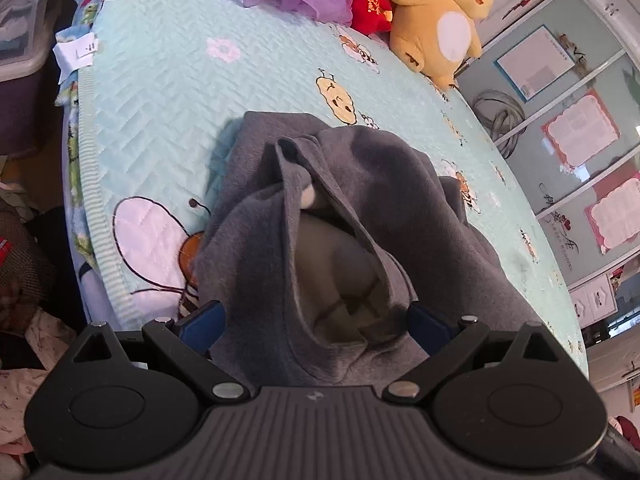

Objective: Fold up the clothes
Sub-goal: 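Grasp the sweatshirt fabric with the left gripper while the right gripper grasps another edge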

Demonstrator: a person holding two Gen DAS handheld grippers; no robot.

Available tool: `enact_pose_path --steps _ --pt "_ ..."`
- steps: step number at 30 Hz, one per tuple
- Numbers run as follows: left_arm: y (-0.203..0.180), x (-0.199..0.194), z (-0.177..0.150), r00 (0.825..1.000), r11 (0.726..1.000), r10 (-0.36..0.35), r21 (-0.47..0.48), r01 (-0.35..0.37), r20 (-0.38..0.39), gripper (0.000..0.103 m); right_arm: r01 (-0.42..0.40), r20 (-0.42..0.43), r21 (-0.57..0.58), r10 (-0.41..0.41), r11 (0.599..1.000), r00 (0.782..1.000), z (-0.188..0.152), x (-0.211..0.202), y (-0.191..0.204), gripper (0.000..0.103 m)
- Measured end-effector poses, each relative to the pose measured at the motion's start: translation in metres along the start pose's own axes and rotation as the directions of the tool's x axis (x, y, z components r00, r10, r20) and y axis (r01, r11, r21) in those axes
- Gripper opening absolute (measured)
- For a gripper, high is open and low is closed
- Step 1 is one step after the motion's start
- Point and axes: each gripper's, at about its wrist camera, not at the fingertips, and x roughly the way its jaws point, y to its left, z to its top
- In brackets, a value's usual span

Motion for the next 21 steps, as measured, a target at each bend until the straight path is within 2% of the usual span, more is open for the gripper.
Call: enact_pose_path --steps 3,6,9,10,12,13,14,15,16,17,19,21 --pt "-0.006 0.013 0.001 1.000 1.000 0.002 0.006 -0.002 0.014 0.101 -0.040 -0.017 0.040 0.041 0.998 0.999 0.007 0.010 -0.005 0.089" --pt "-0.013 0.031 0.002 0.999 0.999 0.036 0.029 -0.035 -0.014 0.100 -0.058 -0.039 0.094 0.062 0.994 0.997 0.014 0.027 -0.010 0.089" --pt "-0.015 0.044 0.005 0.999 0.999 0.040 0.019 -0.039 -0.037 0.097 -0.103 -0.081 0.150 0.116 0.983 0.990 0.016 0.050 -0.017 0.089" --pt "-0.015 0.045 0.006 0.999 1.000 0.030 0.009 -0.030 -0.039 0.093 -0.120 -0.095 0.169 0.138 0.978 0.986 0.017 0.058 -0.020 0.088" --pt "-0.013 0.043 0.007 0.999 1.000 -0.011 -0.008 0.011 -0.037 0.079 -0.177 -0.083 0.215 0.199 0.960 0.976 0.015 0.066 -0.028 0.077" --pt "-0.012 0.042 0.007 0.999 0.999 -0.036 -0.016 0.035 -0.039 0.066 -0.211 -0.067 0.239 0.233 0.948 0.970 0.012 0.068 -0.032 0.063" --pt "-0.011 0.041 0.007 0.997 0.998 -0.059 -0.017 0.059 -0.043 0.045 -0.232 -0.050 0.255 0.252 0.939 0.966 0.011 0.068 -0.036 0.044" --pt "-0.011 0.039 0.007 0.996 0.997 -0.082 -0.015 0.081 -0.047 0.032 -0.223 -0.034 0.257 0.240 0.940 0.970 0.009 0.065 -0.039 0.035" --pt "-0.012 0.037 0.006 0.995 0.996 -0.088 -0.007 0.088 -0.048 0.013 -0.217 -0.017 0.260 0.229 0.941 0.973 0.008 0.061 -0.041 0.015" --pt "-0.014 0.034 0.006 0.995 0.996 -0.088 0.005 0.088 -0.046 0.011 -0.215 0.004 0.262 0.222 0.941 0.975 0.007 0.054 -0.044 0.004" --pt "-0.021 0.024 0.006 0.993 0.992 -0.117 0.035 0.118 -0.027 0.003 -0.214 0.045 0.267 0.209 0.940 0.977 0.004 0.042 -0.050 0.004" --pt "-0.031 0.010 0.007 0.988 0.986 -0.151 0.068 0.151 0.008 0.003 -0.218 0.095 0.257 0.200 0.941 0.975 0.005 0.023 -0.052 0.004"
